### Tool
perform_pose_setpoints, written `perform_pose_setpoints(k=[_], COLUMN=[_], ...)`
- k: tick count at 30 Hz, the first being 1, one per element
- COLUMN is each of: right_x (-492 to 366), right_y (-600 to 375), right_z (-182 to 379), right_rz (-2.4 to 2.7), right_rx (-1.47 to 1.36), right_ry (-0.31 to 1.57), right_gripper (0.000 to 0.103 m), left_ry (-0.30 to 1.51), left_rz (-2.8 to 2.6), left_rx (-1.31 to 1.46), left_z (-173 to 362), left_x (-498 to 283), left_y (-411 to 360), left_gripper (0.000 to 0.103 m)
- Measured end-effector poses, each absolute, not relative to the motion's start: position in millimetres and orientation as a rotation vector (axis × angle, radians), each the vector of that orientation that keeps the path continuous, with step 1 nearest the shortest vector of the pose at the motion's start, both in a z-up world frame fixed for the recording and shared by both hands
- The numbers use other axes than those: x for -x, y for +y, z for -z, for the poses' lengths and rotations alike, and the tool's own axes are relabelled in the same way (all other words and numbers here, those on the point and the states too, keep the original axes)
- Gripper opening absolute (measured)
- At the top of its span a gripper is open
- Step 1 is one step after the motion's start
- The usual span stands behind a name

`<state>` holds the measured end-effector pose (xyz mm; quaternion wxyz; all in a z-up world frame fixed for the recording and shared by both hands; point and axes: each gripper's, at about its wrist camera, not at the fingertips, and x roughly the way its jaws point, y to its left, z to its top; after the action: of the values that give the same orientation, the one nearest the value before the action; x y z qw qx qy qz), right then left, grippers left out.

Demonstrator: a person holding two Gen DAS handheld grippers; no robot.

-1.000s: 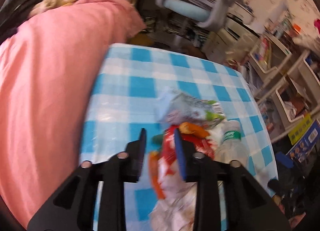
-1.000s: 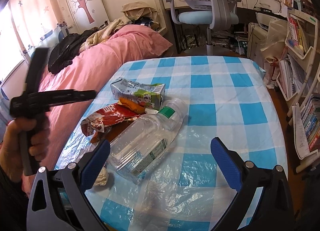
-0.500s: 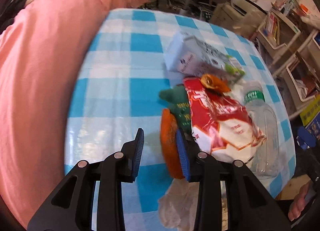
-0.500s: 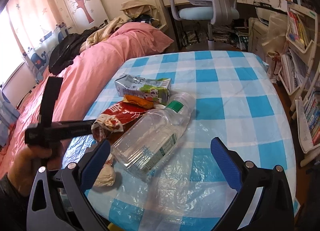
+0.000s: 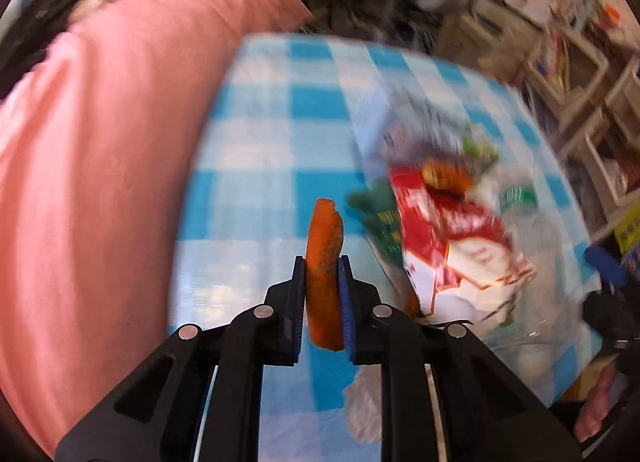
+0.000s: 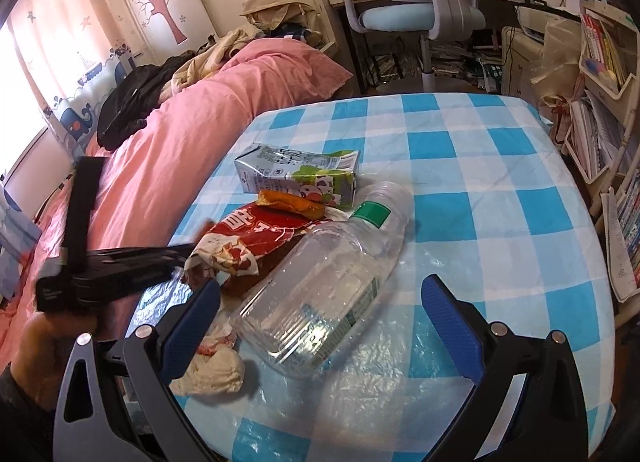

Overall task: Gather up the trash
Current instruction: 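Grasp the orange wrapper with the left gripper and lift it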

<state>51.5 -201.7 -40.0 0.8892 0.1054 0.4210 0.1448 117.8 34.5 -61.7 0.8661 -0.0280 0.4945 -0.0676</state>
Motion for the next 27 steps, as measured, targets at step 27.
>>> perform_pose_setpoints(k=[27], right_x=[-53.9], right_y=[-222.2], right_z=[55.5], right_rz=[-0.170], right_rx=[-0.048], right_ry=[0.943], right_gripper=[0.096], left_ry=[0.866], left_rz=[0.209], left_rx=[0.065], left_z=[0.2], left_x=[-81.6], left_y=[31.0], left_gripper=[0.015])
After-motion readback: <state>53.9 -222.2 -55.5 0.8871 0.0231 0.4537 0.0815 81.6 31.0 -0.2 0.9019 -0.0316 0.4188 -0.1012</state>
